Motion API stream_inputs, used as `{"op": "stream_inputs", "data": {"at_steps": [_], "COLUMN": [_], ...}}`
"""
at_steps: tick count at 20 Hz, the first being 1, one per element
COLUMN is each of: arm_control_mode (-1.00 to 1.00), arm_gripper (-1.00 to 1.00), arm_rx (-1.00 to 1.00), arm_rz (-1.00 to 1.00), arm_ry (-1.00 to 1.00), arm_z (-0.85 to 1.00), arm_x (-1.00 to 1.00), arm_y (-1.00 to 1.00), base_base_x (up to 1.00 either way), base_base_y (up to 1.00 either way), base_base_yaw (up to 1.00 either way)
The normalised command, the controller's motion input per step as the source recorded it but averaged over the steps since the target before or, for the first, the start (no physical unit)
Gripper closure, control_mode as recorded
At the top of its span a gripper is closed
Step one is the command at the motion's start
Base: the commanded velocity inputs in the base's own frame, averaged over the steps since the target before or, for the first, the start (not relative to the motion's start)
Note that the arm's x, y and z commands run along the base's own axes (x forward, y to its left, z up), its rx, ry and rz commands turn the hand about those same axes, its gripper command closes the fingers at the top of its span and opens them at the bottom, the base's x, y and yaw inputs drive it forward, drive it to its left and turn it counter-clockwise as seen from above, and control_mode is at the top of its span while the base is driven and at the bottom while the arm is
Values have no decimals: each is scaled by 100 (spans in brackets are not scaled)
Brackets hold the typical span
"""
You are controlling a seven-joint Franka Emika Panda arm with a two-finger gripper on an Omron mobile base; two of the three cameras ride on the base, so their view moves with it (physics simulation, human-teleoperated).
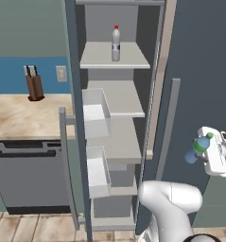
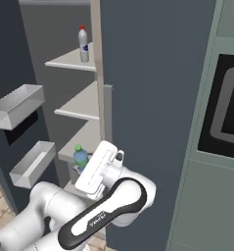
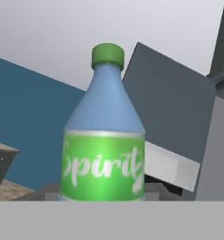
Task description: Take the bottled waters from the counter and place them in the freezer to freeze. Close the freezer door after placing the bottles.
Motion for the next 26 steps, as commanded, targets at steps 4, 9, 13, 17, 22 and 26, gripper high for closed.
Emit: {"op": "stream_inputs", "data": {"at_steps": [4, 9, 13, 17, 22, 26], "arm_control_mode": [100, 100, -100, -100, -100, -100], "arm_gripper": [100, 100, 100, 100, 100, 100], "arm_rx": [0, 0, 0, -7, -16, 0], "arm_rz": [0, 0, 0, -14, -38, -58], "arm_ry": [0, 0, 0, 0, 1, 10], "arm_z": [0, 0, 0, 0, 5, 0], "arm_x": [0, 0, -2, -20, -7, -3], "arm_y": [0, 0, 3, 69, 86, 73], "base_base_x": [17, 0, 0, 0, 0, 0], "base_base_y": [9, 0, 0, 0, 0, 0], "base_base_yaw": [-2, 0, 0, 0, 0, 0]}}
